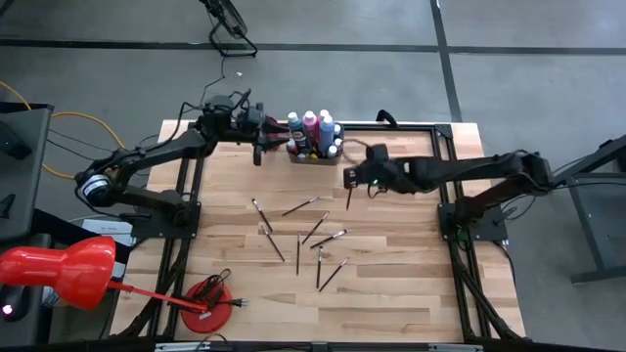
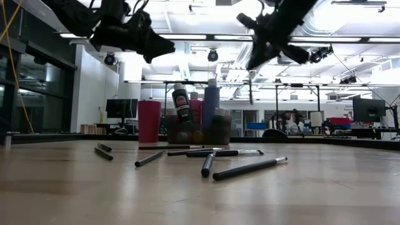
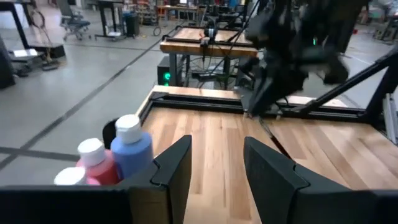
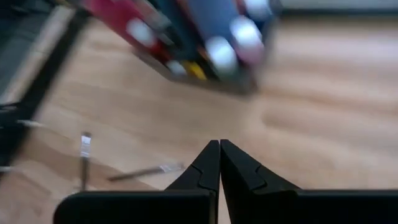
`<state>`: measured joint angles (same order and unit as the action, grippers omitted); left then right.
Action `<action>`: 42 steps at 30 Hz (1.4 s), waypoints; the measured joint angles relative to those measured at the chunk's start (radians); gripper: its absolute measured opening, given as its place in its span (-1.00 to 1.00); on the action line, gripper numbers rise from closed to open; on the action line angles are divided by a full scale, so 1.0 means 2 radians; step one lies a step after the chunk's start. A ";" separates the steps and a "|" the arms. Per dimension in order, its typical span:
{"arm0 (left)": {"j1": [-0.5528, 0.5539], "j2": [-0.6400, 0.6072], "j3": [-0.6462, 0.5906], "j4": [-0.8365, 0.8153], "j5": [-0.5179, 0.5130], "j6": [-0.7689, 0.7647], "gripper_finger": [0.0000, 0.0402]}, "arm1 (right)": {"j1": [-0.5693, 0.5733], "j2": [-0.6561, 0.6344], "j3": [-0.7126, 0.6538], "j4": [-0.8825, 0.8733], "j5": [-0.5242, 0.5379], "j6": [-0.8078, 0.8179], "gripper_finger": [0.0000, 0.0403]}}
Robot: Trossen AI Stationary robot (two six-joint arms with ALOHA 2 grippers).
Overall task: Pick & Place Paint Supplies
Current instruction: Put the black paint brush into the pink cup
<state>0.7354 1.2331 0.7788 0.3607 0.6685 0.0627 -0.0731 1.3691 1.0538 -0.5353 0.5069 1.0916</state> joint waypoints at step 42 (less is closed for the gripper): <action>-0.182 0.140 0.203 -0.031 -0.135 -0.075 0.36 | -0.089 -0.051 0.001 0.356 -0.219 -0.417 -0.98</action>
<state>0.3712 1.5127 1.1848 0.2984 0.3991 -0.0868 -0.2519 1.2675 1.0550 0.1761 0.0692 0.2583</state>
